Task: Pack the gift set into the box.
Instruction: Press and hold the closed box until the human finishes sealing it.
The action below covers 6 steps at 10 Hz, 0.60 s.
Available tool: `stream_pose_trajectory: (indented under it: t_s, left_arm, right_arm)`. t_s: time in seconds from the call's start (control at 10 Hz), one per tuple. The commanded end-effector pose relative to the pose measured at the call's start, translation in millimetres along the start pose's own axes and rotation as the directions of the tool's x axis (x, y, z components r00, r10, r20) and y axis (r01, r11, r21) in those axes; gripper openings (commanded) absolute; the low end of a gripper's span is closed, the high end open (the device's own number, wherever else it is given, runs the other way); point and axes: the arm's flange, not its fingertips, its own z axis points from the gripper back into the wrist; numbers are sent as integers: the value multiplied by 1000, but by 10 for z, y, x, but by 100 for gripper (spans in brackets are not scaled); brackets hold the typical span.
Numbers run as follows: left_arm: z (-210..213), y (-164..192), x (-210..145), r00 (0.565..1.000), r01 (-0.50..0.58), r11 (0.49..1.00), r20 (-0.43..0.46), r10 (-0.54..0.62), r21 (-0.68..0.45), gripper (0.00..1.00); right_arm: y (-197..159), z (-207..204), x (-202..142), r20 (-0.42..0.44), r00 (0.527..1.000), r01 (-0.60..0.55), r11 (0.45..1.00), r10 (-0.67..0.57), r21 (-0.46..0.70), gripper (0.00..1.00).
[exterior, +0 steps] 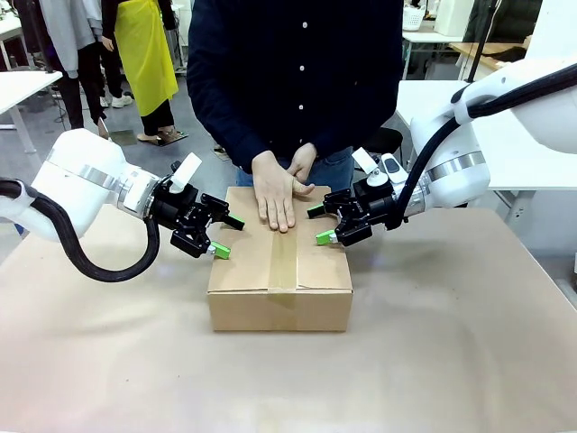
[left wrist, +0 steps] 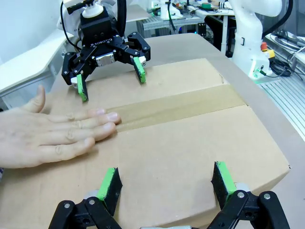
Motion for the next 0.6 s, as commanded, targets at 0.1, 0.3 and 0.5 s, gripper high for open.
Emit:
stream_pose_trajectory:
  t_s: [0.1,0.3,0.5]
  left_arm:
    - [-9,-2,-5,1000,-3,1000,6,3,1,100]
    - [-9,-2,-5,1000,-3,1000,6,3,1,100]
    - [-9,-2,-5,1000,-3,1000,6,3,1,100]
  right_arm:
    - [0,-3,-2,-2,1000,-14,1000,14,-3,100]
    - [0,-3,-2,-2,1000,-14,1000,14,-3,100]
    - [0,-3,-2,-2,1000,-14,1000,14,-3,100]
